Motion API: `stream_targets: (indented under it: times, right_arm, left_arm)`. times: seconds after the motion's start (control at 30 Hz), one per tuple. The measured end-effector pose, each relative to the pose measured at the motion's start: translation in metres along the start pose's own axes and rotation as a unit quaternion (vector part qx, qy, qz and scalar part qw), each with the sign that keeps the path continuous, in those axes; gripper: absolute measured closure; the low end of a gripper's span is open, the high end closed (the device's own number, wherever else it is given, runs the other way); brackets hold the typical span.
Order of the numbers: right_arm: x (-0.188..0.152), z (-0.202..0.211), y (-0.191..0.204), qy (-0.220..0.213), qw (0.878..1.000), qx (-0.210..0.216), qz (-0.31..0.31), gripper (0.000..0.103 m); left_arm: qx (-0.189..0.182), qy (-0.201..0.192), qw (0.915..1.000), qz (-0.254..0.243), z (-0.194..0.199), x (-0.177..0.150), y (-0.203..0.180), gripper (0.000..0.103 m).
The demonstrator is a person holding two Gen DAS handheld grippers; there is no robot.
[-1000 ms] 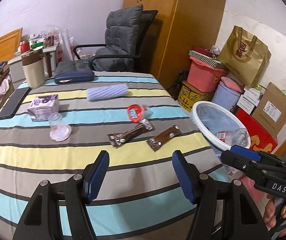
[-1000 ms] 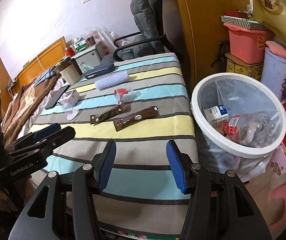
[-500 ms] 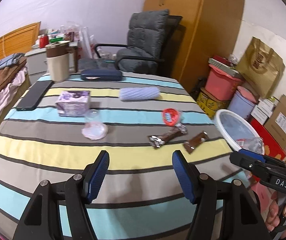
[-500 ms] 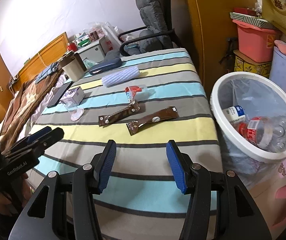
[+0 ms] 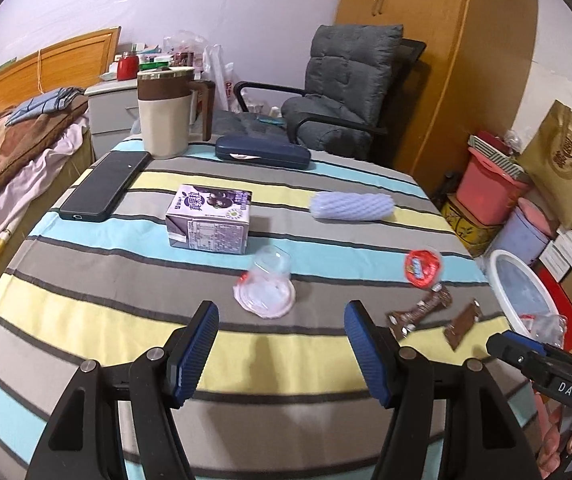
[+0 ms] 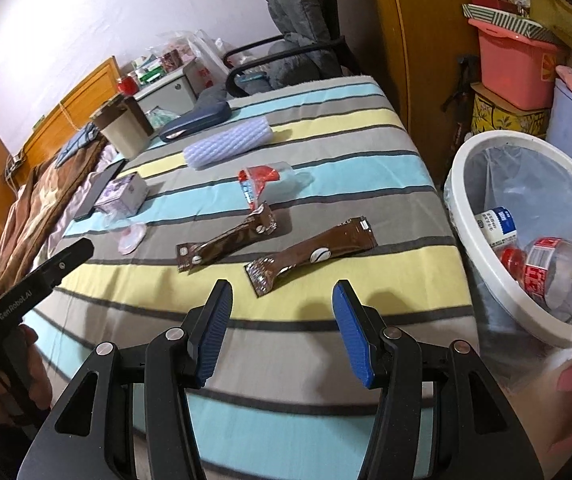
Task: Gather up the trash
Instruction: 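Grasp the clear plastic cup with the left gripper while the right gripper grasps a brown wrapper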
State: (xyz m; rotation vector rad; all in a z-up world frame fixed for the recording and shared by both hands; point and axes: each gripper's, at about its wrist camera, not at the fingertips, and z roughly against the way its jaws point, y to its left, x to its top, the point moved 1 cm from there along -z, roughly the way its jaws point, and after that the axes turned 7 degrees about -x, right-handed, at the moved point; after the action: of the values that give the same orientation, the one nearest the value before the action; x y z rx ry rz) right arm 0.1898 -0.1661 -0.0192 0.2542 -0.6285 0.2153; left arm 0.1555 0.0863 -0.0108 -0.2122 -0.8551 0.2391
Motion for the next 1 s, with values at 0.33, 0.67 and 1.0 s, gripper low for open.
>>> stream_targets:
  times: [0.33,0.67,1.0]
  right_arm:
    - [0.017,-0.025,-0.01,0.008,1.0,-0.021,-0.018,0.049]
    - [0.022,-0.036,0.003,0.0,0.998,-0.053,0.034,0.063]
    - [0.019,-0.029,-0.003,0.003,0.998,-0.045,0.046,0.083]
  left_arm:
    - [0.007,0.017,0.9998,0.012,-0.037,0.016,0.013,0.038]
    - [0.023,0.042,0.9988,0.007,-0.064,0.019,0.014,0.06]
    - [0.045,0.048,0.9978,-0.005,-0.059,0.013,0.006,0.067]
